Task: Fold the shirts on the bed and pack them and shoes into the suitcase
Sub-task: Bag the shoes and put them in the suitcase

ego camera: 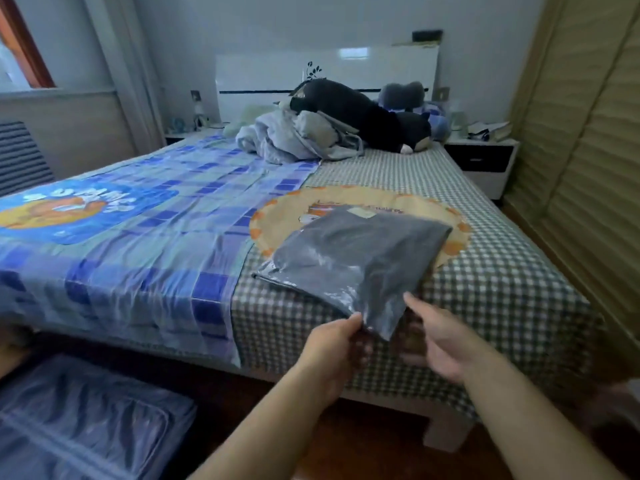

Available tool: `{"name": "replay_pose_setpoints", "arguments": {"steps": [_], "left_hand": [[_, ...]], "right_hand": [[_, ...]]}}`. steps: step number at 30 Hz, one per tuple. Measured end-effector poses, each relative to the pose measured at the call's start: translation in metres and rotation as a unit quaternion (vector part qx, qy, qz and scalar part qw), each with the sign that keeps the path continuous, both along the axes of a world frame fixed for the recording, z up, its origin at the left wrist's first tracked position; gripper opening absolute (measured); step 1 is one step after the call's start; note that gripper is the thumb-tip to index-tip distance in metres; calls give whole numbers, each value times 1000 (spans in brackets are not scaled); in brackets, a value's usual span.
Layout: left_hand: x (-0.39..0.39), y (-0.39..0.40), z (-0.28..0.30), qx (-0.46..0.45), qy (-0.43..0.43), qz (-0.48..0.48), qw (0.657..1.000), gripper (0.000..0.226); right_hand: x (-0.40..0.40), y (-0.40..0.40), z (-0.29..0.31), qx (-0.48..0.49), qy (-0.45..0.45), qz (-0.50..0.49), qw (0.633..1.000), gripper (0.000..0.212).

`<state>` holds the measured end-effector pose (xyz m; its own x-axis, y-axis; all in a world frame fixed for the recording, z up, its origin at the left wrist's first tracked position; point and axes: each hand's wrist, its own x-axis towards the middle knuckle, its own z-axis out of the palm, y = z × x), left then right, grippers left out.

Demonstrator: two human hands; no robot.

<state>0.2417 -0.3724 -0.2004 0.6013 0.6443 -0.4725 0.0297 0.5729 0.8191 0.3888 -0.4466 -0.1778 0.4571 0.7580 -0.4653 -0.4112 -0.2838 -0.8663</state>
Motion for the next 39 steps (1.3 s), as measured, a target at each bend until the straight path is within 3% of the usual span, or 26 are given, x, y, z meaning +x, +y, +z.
{"name": "replay_pose_setpoints", "arguments": {"steps": [2, 5, 7, 10, 12, 15, 20, 25, 29, 31, 32, 33, 35, 36, 39], "left_hand": [[16, -8, -4, 32, 29, -86, 995, 33], [21, -2, -3, -8, 23, -105, 994, 36], [15, 18, -3, -66, 26, 24, 997, 30], [-4, 67, -21, -51, 55, 221, 972, 50], [-18, 91, -27, -32, 50, 206, 977, 51], [-27, 107, -33, -19, 63, 136, 988, 16], [-31, 94, -24, 25, 28, 6, 999, 20], [-31, 89, -29, 60, 74, 104, 990, 16], [-20, 71, -26, 107, 46, 160, 980, 21], [-19, 66, -24, 121, 45, 155, 979, 21], [-20, 67, -26, 127, 54, 144, 980, 21], [-23, 69, -29, 135, 70, 129, 980, 20], [-29, 74, -37, 148, 107, 97, 978, 19], [-33, 76, -41, 156, 120, 85, 977, 21], [-43, 80, -47, 161, 130, 81, 975, 26]], "right_hand": [[-12, 2, -15, -10, 17, -13, 1000, 27], [10, 13, -26, -42, -107, -97, 989, 9], [32, 7, -28, -56, -139, -117, 982, 10], [63, -15, -31, -86, -133, -86, 984, 14], [79, -23, -30, -81, -118, -106, 984, 19], [89, -28, -29, -41, -72, -166, 983, 18], [91, -31, -30, 32, 20, -233, 972, 6], [80, -29, -30, -20, -4, -263, 965, 10], [70, -24, -34, -19, 22, -301, 953, 16], [63, -25, -28, -123, -140, -265, 946, 29], [61, -26, -23, -188, -276, -261, 906, 37], [57, -29, -17, -222, -412, -271, 841, 45], [39, -25, 0, -144, -616, -265, 728, 45], [28, -17, 5, -79, -665, -221, 709, 39], [-8, 43, 10, 39, -669, 82, 737, 36]]}}
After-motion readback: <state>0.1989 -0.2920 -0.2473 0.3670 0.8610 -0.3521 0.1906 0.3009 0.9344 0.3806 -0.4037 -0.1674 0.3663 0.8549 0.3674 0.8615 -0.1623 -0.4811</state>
